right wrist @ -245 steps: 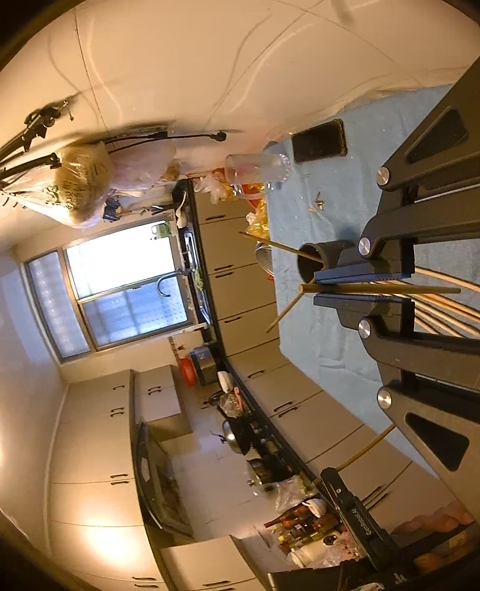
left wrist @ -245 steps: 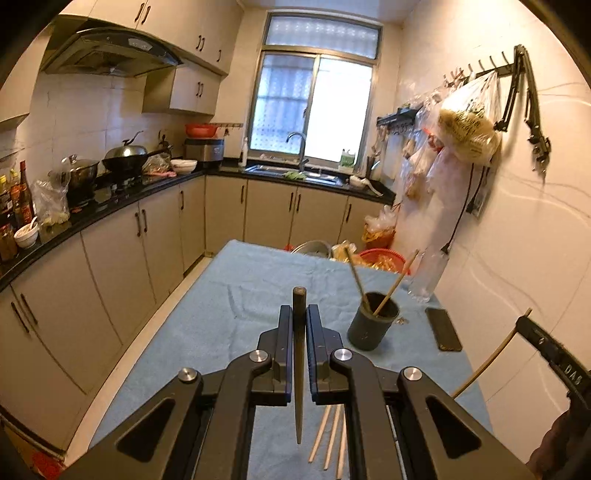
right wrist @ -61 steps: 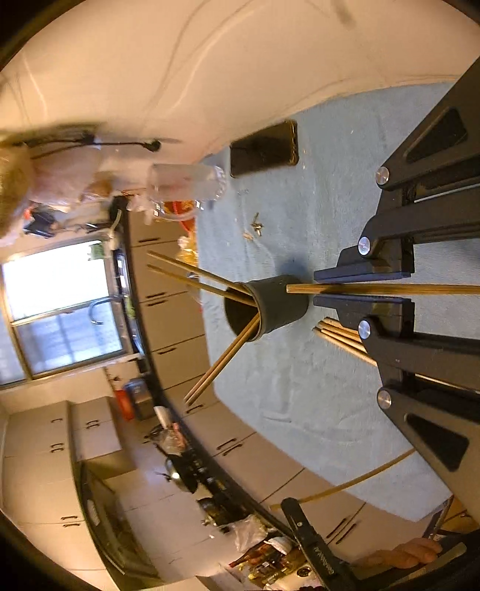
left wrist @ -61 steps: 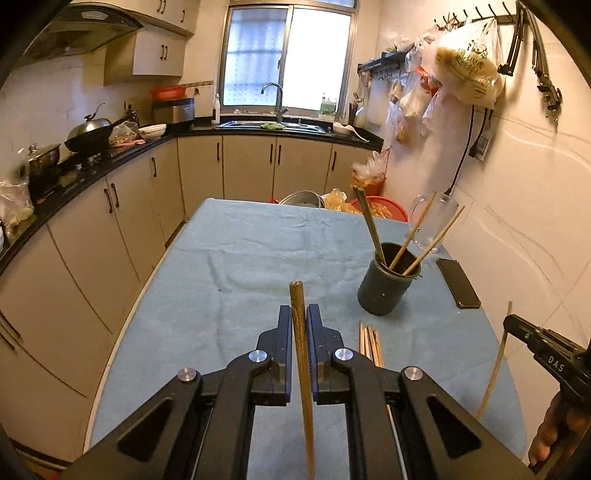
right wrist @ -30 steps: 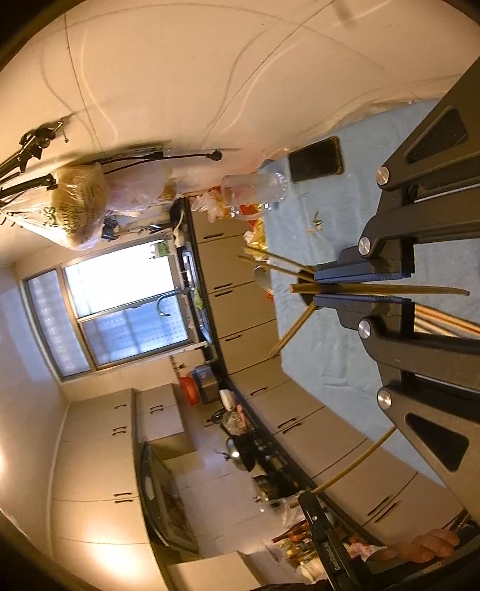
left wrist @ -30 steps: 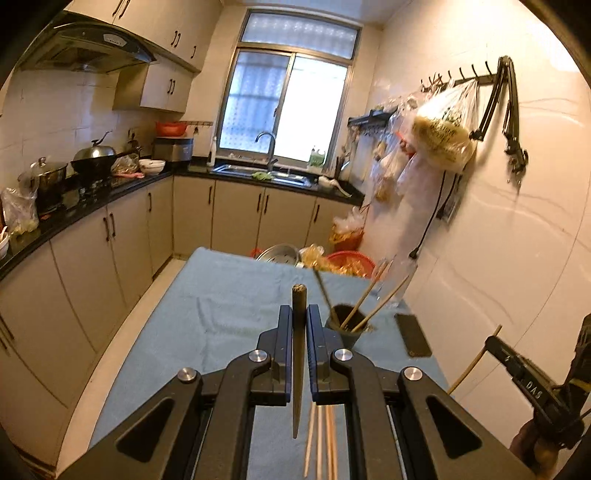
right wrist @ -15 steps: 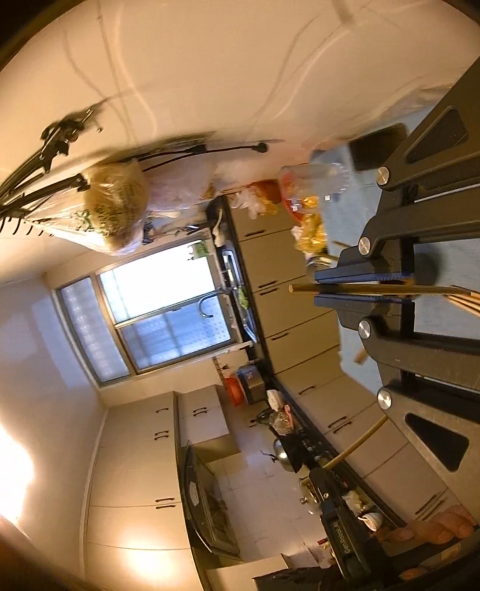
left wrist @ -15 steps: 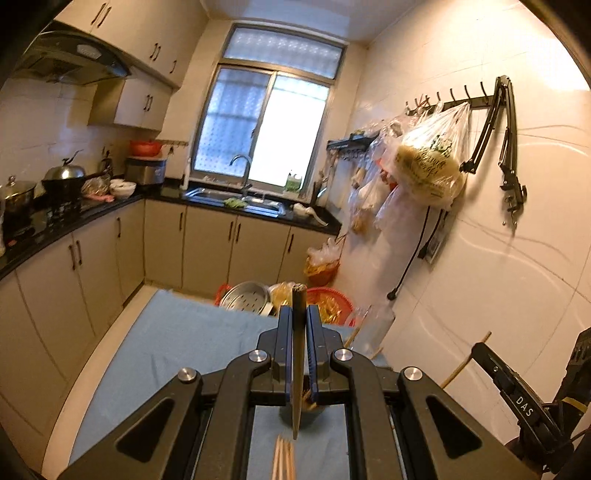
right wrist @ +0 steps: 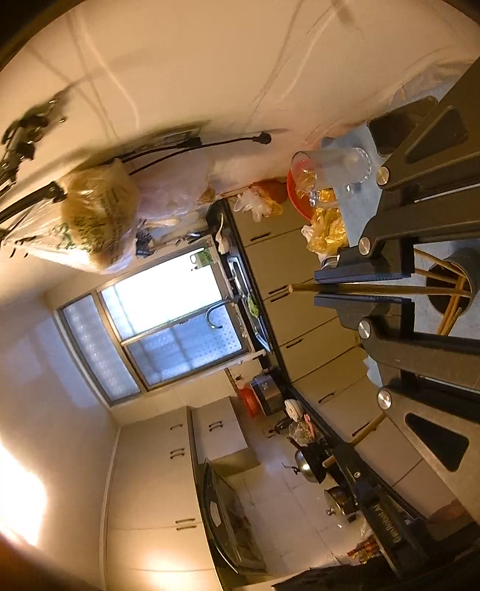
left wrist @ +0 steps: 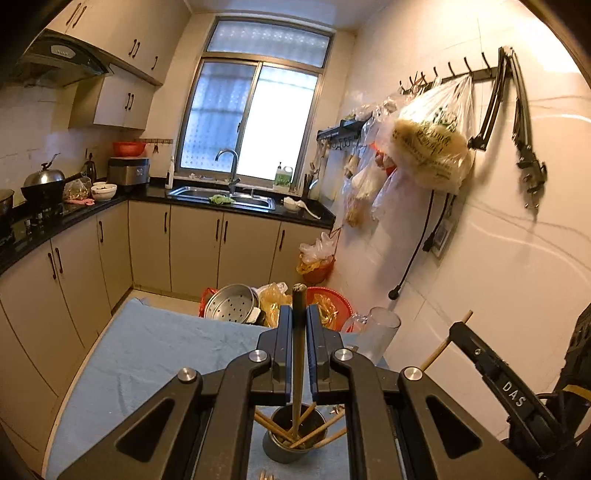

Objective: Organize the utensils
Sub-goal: 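Lower both chopsticks into the black cup and open both grippers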

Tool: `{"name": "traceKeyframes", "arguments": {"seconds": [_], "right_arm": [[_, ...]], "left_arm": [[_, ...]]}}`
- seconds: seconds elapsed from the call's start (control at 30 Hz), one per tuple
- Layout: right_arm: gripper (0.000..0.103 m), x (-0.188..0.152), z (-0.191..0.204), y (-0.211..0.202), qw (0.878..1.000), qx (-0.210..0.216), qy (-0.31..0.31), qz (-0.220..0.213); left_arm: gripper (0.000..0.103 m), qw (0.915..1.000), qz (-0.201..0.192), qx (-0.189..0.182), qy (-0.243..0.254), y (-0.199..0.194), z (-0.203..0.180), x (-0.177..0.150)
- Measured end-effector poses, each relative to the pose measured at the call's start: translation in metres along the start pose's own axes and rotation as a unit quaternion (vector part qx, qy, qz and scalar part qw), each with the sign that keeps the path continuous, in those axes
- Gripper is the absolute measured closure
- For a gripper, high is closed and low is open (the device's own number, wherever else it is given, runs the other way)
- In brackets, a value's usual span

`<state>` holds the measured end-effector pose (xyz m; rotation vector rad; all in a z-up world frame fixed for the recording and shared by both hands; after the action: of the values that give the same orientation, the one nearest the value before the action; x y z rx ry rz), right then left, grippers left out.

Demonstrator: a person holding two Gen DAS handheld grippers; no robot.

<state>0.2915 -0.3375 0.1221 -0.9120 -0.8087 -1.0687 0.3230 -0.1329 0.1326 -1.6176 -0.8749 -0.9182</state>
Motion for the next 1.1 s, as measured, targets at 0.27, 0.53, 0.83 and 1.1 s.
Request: {"name": "traceKeyframes", "arguments": {"seconds": [0.27, 0.53, 0.83, 1.1], "right_arm": [[0.096, -0.018, -0.019, 0.023, 1.0, -0.01, 0.022, 0.006], [0.096, -0.044, -0.02, 0.045, 0.999, -0.01, 0.018, 0.034], [0.096, -0.071, -0.032, 0.055, 0.997, -0.002, 0.043, 0.064], [0.093, -0.086, -0.035, 0.056, 0.994, 0.007, 0.061, 0.085]], "left_arm": [[0.096, 0.9994, 0.03, 0.017, -0.002, 0.032, 0.005, -0.022], [0.096, 0.9986, 0.049, 0.021, 0.007, 0.04, 0.007, -0.035], [0.096, 0.9966, 0.08, 0.018, -0.006, 0.047, 0.014, -0.053], [0.092, 0.9949, 0.1, 0.004, -0.014, 0.035, 0.023, -0.061]]}}
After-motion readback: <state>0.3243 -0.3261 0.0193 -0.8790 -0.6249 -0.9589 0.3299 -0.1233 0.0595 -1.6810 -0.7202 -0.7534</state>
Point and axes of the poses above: each gripper's, at about its wrist camera, not at the fingertips, and y roughly the way its jaws point, z to its left, x to its top, the point moved 7 cm from there along y, roughly the way its jaws point, and after that the axes turned 8 degrees about x, right-handed, at the moved point
